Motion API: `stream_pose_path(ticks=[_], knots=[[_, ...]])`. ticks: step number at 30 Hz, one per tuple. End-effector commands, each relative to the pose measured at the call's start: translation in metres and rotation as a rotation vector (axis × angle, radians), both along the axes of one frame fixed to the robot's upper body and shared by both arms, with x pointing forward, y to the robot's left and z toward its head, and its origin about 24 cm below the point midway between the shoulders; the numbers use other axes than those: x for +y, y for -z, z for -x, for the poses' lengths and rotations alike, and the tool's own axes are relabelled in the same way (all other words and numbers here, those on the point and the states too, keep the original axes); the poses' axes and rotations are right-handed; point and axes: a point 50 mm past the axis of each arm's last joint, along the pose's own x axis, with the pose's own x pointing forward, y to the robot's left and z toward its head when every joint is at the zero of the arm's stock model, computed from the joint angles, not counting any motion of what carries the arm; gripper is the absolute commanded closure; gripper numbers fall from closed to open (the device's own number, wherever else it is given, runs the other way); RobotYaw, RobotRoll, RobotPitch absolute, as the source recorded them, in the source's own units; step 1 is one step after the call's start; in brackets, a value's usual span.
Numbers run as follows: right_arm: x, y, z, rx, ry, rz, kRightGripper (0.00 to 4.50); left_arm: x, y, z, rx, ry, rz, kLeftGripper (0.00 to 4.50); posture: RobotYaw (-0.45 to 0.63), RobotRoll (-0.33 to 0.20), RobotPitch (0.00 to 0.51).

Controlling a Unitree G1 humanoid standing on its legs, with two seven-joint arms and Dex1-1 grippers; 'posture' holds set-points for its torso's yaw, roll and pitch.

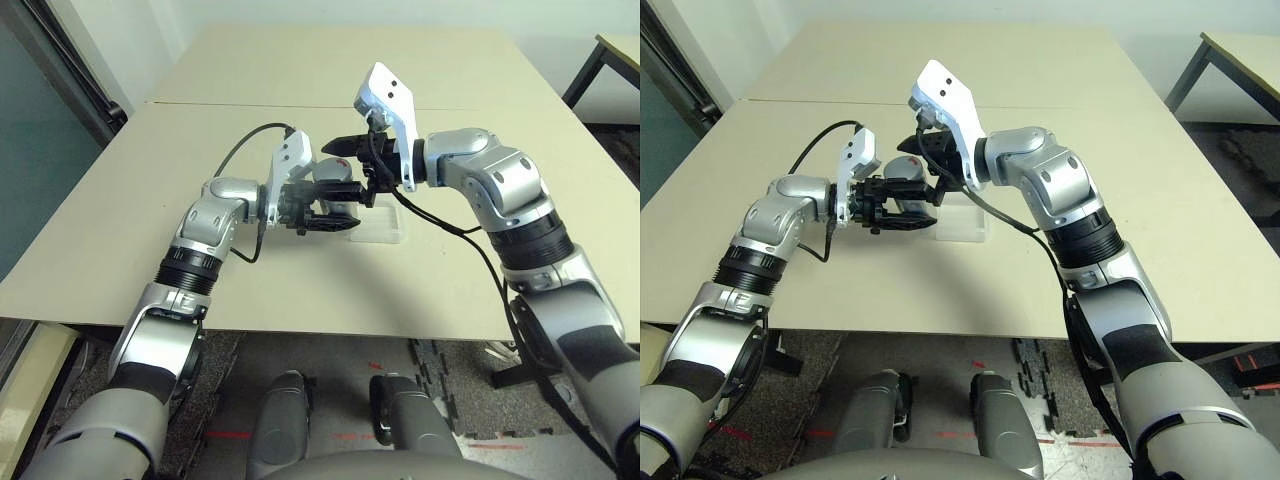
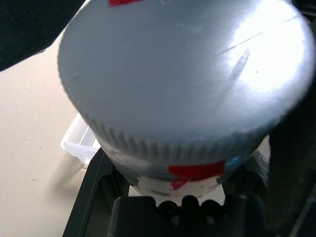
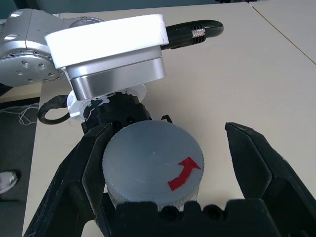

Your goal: Pour the medicine from the bottle into the box.

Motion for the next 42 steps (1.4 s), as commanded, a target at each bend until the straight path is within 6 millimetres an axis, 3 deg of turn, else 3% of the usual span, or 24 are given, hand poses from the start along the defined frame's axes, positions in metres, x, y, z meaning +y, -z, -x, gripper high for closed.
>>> stream_pose_path(ticks=[1,16,35,42], knots=[[-0.01,-0.008,-0.001,-0.021,0.035,-0.008,0.0,-0.001,0.0,0.001,-0.006,0.014,-0.01,1.83,0.06,0.0,0.091],[-0.041,-0.015,0.004,-0.003,0.114,-0.021,0.0,0.006,0.002,0.0,0.003,-0.017,-0.008,1.83,0.05,0.0,0.095],[-0.058,-0.012,0.012,0.031,0.125,0.005,0.0,0.013,0.002,-0.002,0.003,-0.042,-0.009,1.83,0.04,0.0,0.092],[-0.049,-0.017,0.025,0.083,0.04,-0.009,0.0,0.013,0.002,-0.003,0.0,-0.044,-0.004,1.83,0.04,0.0,0.091]])
